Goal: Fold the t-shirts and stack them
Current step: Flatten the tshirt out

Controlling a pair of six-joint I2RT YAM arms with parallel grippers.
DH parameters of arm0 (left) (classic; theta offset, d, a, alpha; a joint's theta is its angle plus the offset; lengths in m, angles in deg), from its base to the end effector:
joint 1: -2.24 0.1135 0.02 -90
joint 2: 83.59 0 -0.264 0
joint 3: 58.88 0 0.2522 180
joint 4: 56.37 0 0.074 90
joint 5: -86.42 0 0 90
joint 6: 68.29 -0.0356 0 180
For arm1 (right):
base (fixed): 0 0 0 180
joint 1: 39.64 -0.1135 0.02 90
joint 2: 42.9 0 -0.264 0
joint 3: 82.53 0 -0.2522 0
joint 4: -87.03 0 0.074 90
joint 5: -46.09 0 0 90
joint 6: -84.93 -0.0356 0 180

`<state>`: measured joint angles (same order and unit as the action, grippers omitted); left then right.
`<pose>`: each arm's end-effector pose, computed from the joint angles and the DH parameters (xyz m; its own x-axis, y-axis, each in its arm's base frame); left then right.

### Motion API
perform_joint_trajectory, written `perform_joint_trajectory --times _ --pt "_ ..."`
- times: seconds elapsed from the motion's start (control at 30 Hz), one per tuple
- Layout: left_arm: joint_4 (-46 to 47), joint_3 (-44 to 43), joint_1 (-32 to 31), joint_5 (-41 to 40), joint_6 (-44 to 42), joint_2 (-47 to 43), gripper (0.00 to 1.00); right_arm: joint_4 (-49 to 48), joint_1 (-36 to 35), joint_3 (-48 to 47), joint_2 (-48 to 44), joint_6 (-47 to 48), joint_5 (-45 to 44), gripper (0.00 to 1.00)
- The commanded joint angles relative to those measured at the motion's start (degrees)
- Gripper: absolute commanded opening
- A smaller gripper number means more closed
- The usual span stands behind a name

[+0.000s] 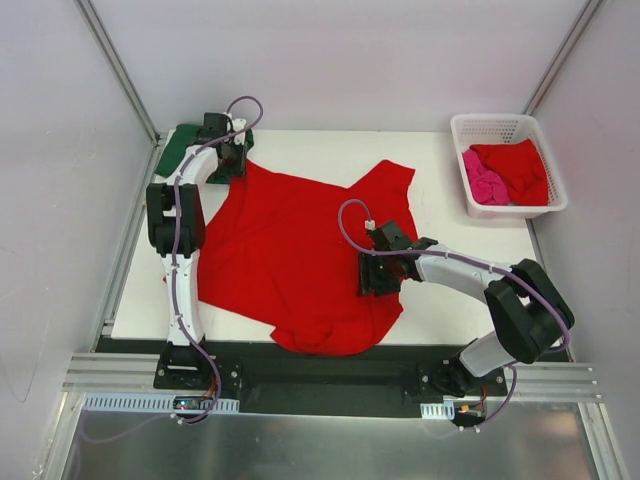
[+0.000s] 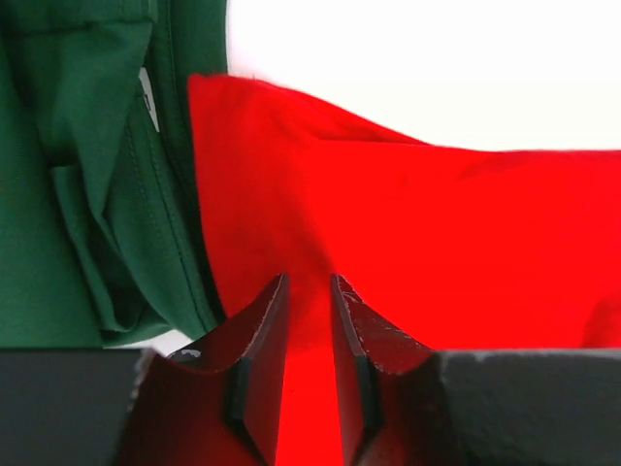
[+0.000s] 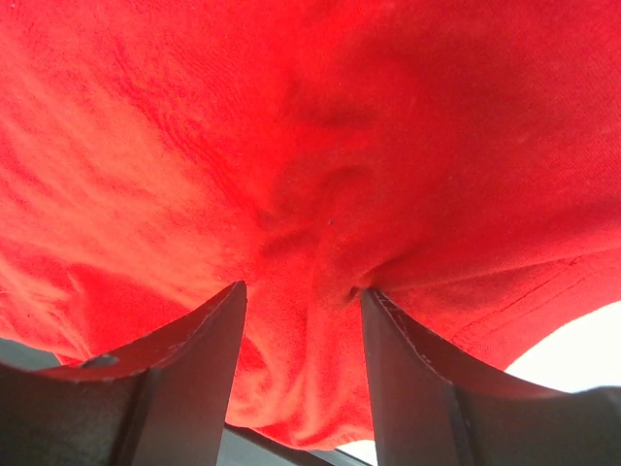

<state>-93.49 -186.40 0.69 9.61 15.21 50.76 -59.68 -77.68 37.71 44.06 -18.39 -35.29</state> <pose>0.5328 -0.0225 0.1969 -0.6677 0.1283 -0.7332 0.2679 0.9605 -0.0758 0.2205 0.1793 0.1668 -0.8207 -0.3529 -0.4493 -0.4915 0.8370 0.2404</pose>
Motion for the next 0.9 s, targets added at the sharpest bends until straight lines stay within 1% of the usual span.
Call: perform_joint_trajectory --times 0.0,0.07,0.1,0.13,0.17,0.2,0.23,0.33,0.37,0.43,0.47,0.57,0.6,0.67,0.7,0.87 --pt "-1.08 -1.82 -0.48 -0.97 -0.35 0.83 0.23 1.12 -0.45 -1.11 0.84 0.23 -1.33 0.54" --pt "-1.08 -1.91 -0.48 -1.15 -0.35 1.18 0.24 1.21 -0.54 -1.11 0.76 0.23 -1.50 0.54" --pt "-1.17 -1.91 -0.48 -1.24 -0.35 1.18 0.27 1.47 -0.63 -1.11 0.58 0.23 -1.42 0.54" --pt "-1.17 -1.91 -0.48 -1.32 -0.35 1.27 0.47 1.56 -0.54 -1.20 0.49 0.40 -1.59 0.54" --pt "-1.17 -1.91 -0.48 -1.41 -0.44 1.36 0.54 1.65 -0.63 -1.20 0.41 0.40 -1.59 0.54" --pt "-1.25 -1.82 -0.48 -1.33 -0.35 1.45 0.59 1.74 -0.54 -1.11 0.32 0.40 -1.59 0.54" --pt "-1.26 -1.82 -0.48 -1.33 -0.27 1.27 0.66 1.74 -0.54 -1.20 0.32 0.58 -1.59 0.54" --pt "-1.26 -1.82 -0.48 -1.33 -0.35 1.27 0.66 1.92 -0.54 -1.46 0.58 0.67 -1.68 0.54" --pt "-1.26 -1.82 -0.48 -1.33 -0.44 1.36 0.60 1.92 -0.54 -1.55 0.58 0.67 -1.68 0.54" --pt "-1.26 -1.82 -0.48 -1.68 -0.70 1.53 0.53 2.00 -0.54 -1.64 0.49 0.66 -1.59 0.54" --pt "-1.26 -1.91 -0.48 -1.76 -0.62 1.71 0.44 2.00 -0.63 -1.64 0.49 0.58 -1.68 0.54" --pt "-1.26 -2.00 -0.48 -2.38 -0.62 2.06 0.26 2.27 -0.72 -1.38 0.06 0.67 -1.77 0.54" --pt "-1.26 -2.17 -0.57 -2.64 -0.44 2.24 0.14 2.44 -0.63 -1.20 0.05 0.75 -1.94 0.54" --pt "-1.43 -2.35 -0.57 -3.69 -0.44 2.41 0.06 2.62 -0.63 -1.11 -0.29 0.84 -2.21 0.54" --pt "-1.43 -2.44 -0.57 -4.05 -0.44 2.50 0.00 2.88 -0.63 -1.02 -0.38 0.84 -2.29 0.54" --pt "-1.43 -3.05 -0.66 -5.19 -0.70 2.85 0.00 3.93 -0.63 -1.11 -0.82 1.28 -2.91 0.54"
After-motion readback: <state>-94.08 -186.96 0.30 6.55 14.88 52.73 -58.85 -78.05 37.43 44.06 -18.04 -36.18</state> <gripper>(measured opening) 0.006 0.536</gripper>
